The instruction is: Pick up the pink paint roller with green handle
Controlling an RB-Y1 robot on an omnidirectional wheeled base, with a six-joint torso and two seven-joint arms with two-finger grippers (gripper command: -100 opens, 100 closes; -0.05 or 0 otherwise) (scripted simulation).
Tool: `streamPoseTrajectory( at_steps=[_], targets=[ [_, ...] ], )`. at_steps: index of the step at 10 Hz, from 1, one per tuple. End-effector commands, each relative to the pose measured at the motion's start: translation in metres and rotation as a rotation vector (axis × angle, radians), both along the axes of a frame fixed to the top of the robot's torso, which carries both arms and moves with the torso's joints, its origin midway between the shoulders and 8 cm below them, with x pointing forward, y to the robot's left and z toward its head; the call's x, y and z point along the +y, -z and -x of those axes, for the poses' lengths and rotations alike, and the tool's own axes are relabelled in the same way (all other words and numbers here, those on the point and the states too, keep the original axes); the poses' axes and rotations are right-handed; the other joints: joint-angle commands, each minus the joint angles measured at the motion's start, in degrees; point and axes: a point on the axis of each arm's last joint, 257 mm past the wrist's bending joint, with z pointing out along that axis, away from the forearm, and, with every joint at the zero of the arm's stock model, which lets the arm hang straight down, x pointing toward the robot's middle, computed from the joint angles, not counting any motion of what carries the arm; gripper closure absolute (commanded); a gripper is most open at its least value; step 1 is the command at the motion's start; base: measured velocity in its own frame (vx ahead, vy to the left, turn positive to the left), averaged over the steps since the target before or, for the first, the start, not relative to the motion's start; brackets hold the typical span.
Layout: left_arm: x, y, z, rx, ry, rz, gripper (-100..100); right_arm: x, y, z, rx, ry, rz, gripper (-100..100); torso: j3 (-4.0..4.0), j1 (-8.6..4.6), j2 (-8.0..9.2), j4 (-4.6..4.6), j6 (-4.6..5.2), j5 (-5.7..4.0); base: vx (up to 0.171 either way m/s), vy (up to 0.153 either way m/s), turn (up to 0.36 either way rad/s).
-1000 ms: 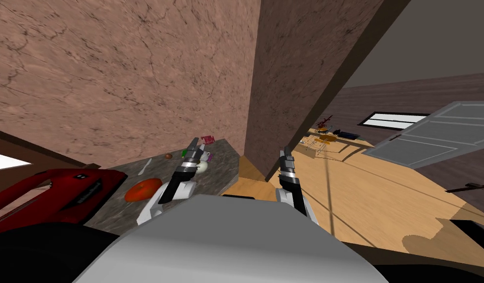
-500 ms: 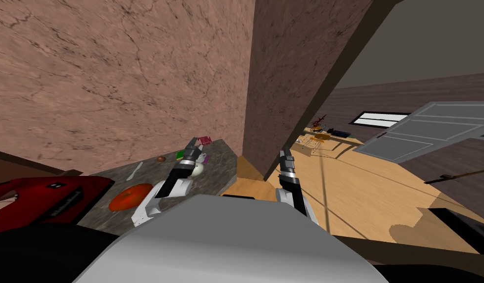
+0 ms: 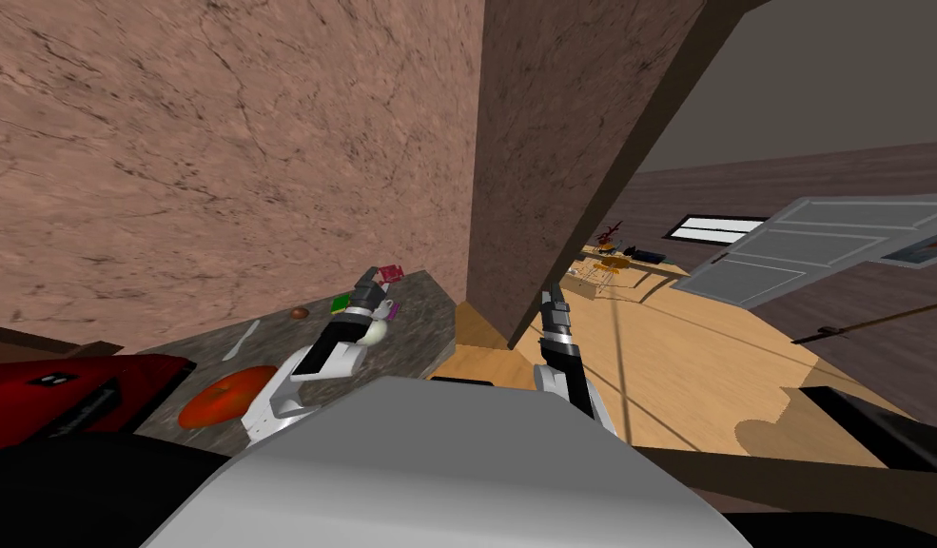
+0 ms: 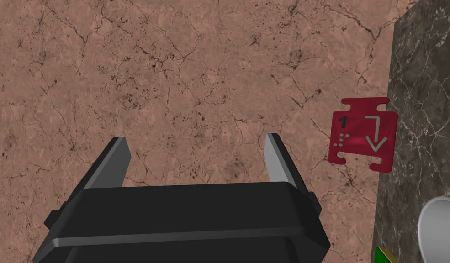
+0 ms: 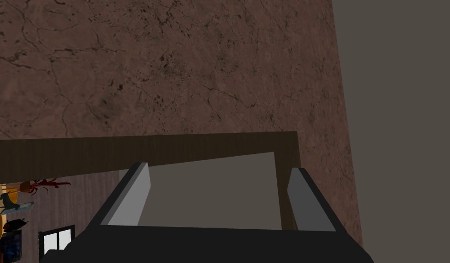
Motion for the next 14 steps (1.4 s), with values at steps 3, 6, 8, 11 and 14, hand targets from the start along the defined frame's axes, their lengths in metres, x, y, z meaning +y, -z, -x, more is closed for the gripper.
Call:
streamPoseTrajectory(
  at_steps=[3, 6, 8, 11, 14],
  targets=[
    [0.018, 0.014, -0.005, 0.073, -0.028, 0.046, -100, 0.0, 0.0, 0.0, 0.0, 0.0, 0.0, 0, 0.01, -0.03, 0.01, 0.0, 0.02, -0.01, 0.015, -0.021, -0.048],
    [0.032, 0.024, -0.009, 0.127, -0.049, 0.086, -100, 0.0, 0.0, 0.0, 0.0, 0.0, 0.0, 0, -0.01, -0.01, -0.01, 0.0, -0.01, -0.01, 0.019, -0.019, -0.046],
    [0.043, 0.028, -0.012, 0.156, -0.062, 0.122, -100, 0.0, 0.0, 0.0, 0.0, 0.0, 0.0, 0, 0.01, 0.01, 0.02, 0.0, 0.02, 0.0, 0.016, -0.017, -0.083],
    [0.055, 0.038, -0.014, 0.208, -0.082, 0.166, -100, 0.0, 0.0, 0.0, 0.0, 0.0, 0.0, 0, 0.01, 0.01, 0.02, 0.01, 0.01, 0.0, 0.015, -0.013, -0.048],
    [0.067, 0.05, -0.016, 0.263, -0.103, 0.211, -100, 0.0, 0.0, 0.0, 0.0, 0.0, 0.0, 0, 0.01, 0.0, 0.02, 0.0, 0.02, 0.0, 0.012, -0.014, -0.049]
  ],
)
